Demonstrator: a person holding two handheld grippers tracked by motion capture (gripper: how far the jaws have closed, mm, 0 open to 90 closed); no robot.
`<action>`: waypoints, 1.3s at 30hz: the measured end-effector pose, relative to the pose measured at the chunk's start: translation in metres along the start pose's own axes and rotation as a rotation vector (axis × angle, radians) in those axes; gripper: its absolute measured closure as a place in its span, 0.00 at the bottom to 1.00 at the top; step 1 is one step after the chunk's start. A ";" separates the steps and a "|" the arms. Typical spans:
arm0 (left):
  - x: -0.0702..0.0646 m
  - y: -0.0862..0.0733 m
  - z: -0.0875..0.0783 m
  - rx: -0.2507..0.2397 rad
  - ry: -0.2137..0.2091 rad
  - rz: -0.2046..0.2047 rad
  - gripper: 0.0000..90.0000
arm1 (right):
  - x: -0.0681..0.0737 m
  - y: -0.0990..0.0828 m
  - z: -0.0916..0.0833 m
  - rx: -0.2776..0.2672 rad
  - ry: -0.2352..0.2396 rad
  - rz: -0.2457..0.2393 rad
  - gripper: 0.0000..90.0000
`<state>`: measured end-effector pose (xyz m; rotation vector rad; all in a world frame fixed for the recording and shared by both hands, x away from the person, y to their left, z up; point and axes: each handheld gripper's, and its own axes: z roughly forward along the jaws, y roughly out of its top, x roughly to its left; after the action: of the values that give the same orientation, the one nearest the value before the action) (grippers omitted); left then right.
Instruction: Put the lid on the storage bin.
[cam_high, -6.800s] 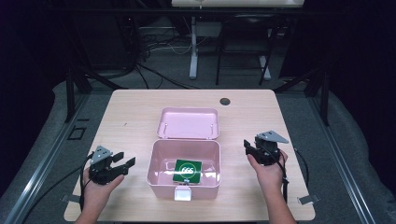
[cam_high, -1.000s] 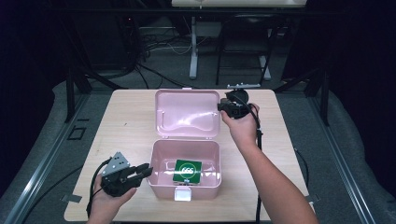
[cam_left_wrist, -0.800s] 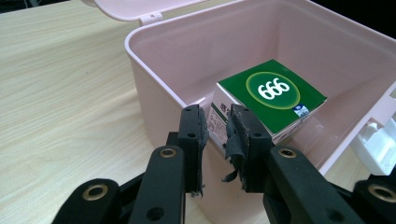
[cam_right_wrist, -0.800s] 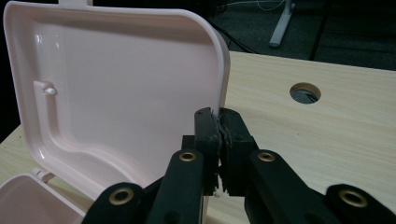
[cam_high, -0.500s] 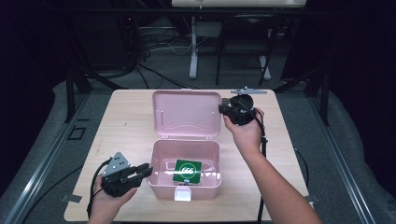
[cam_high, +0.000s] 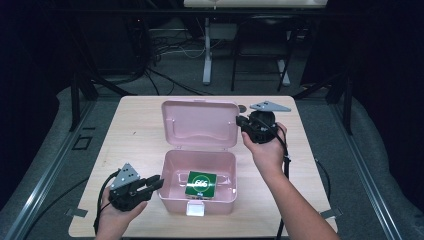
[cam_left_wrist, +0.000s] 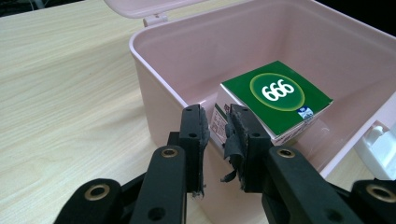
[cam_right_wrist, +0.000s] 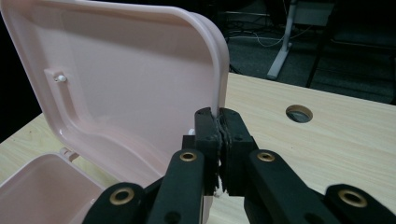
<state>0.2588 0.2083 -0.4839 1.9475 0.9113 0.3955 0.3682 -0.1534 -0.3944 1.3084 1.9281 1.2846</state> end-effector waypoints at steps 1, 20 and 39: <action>0.000 0.000 0.000 0.000 -0.001 -0.001 0.84 | 0.001 -0.001 -0.001 -0.007 -0.002 -0.001 0.97; 0.000 0.001 -0.003 0.007 -0.010 -0.022 0.87 | 0.017 -0.021 -0.027 -0.083 -0.005 -0.078 0.97; 0.000 0.001 -0.003 0.007 -0.014 -0.027 0.87 | 0.028 -0.037 -0.040 -0.129 -0.010 -0.092 0.96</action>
<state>0.2575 0.2101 -0.4815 1.9404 0.9302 0.3632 0.3079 -0.1500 -0.4062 1.1473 1.8433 1.3307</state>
